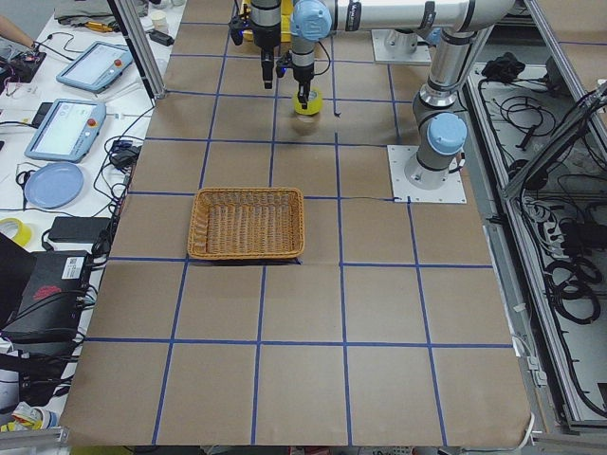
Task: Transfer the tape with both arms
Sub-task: 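Lift the tape roll out of the tray and set it on the table center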
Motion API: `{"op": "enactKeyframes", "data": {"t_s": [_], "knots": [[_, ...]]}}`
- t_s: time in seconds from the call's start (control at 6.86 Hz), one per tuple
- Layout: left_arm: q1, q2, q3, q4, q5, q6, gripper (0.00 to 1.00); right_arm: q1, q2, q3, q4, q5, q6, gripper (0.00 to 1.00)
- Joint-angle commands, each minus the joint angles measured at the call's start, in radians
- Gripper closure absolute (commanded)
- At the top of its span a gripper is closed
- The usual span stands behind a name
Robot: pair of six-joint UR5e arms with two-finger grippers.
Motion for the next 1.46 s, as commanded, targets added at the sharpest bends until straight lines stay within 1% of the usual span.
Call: {"op": "enactKeyframes", "data": {"t_s": [0.0, 0.15, 0.29, 0.44, 0.58, 0.73, 0.88, 1.02, 1.17, 1.31], "knots": [[0.000, -0.001, -0.001, 0.001, -0.001, 0.001, 0.00, 0.008, 0.014, -0.017, -0.024, -0.006, -0.056, 0.18], [0.000, -0.001, -0.002, 0.000, -0.003, 0.001, 0.00, 0.005, -0.003, -0.048, -0.015, -0.043, -0.063, 0.00], [0.000, -0.001, -0.002, 0.000, -0.003, 0.001, 0.00, -0.025, -0.031, -0.053, 0.020, -0.073, -0.099, 0.00], [0.000, 0.005, -0.017, 0.001, -0.003, 0.001, 0.00, -0.098, -0.070, -0.054, 0.108, -0.077, -0.148, 0.00], [-0.009, 0.017, -0.052, 0.001, -0.016, -0.006, 0.00, -0.219, -0.154, -0.051, 0.215, -0.075, -0.302, 0.00], [-0.023, 0.037, -0.089, 0.010, -0.080, -0.016, 0.00, -0.345, -0.231, -0.050, 0.306, -0.078, -0.419, 0.00], [-0.053, 0.048, -0.115, 0.016, -0.087, -0.020, 0.00, -0.436, -0.274, -0.043, 0.337, -0.080, -0.477, 0.00], [-0.102, 0.053, -0.155, 0.030, -0.087, -0.028, 0.00, -0.475, -0.308, -0.046, 0.383, -0.094, -0.539, 0.00], [-0.168, 0.051, -0.219, 0.112, -0.087, -0.067, 0.00, -0.492, -0.340, -0.043, 0.416, -0.123, -0.561, 0.00], [-0.237, 0.030, -0.305, 0.250, -0.087, -0.098, 0.00, -0.498, -0.344, -0.043, 0.416, -0.156, -0.555, 0.00]]}}
